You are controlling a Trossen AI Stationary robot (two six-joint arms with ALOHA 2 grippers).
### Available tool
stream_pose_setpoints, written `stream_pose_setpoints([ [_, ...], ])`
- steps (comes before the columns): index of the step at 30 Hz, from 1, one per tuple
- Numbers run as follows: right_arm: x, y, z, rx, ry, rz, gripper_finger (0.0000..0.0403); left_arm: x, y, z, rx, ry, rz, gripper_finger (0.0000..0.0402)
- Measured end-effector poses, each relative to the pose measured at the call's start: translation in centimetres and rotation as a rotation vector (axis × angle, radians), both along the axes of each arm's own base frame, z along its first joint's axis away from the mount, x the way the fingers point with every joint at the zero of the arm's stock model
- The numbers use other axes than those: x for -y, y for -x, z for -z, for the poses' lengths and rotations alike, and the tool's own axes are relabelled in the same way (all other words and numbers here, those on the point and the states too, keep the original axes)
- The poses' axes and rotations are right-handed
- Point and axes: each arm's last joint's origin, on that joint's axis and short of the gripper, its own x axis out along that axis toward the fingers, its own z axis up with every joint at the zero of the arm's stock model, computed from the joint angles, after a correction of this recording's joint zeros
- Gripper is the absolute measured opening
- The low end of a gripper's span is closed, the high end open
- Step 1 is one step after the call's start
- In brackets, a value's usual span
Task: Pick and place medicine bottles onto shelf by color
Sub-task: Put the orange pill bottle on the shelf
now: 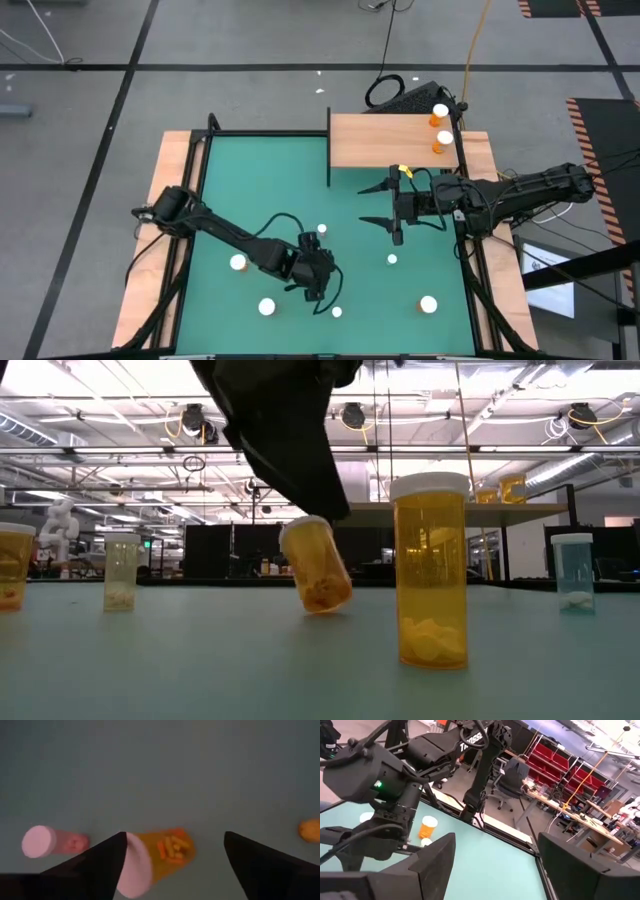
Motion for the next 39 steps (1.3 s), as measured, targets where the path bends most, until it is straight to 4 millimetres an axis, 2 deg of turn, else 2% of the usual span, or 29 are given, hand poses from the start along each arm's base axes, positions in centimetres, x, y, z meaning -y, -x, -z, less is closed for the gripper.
stream_pose_setpoints([
  [5, 0.0, 0.0, 0.0, 0.0, -0.001, 0.0, 0.0279, 0.3, 0.0, -0.1, 0.009, -0.003, 0.016, 0.0366],
  [10, 0.0, 0.0, 0.0, -0.001, -0.016, 0.001, 0.0279, 0.4, -0.1, -0.4, 0.02, -0.006, 0.03, 0.0367],
  [19, 0.0, 0.0, 0.1, -0.012, -0.048, 0.004, 0.0279, 0.4, -0.3, -2.6, -0.01, -0.026, 0.025, 0.0367],
  [26, 0.0, 0.1, 0.5, -0.055, -0.139, 0.018, 0.0279, -0.4, -0.5, -2.6, -0.004, -0.038, -0.038, 0.0367],
  [33, 0.1, 0.3, 1.6, -0.174, -0.308, 0.067, 0.0279, 0.3, 0.9, -0.5, -0.053, -0.046, -0.072, 0.0367],
  [39, 0.3, -0.3, 3.4, -0.26, -0.489, 0.261, 0.0279, 0.9, 2.0, 0.7, -0.071, -0.132, -0.072, 0.0367],
])
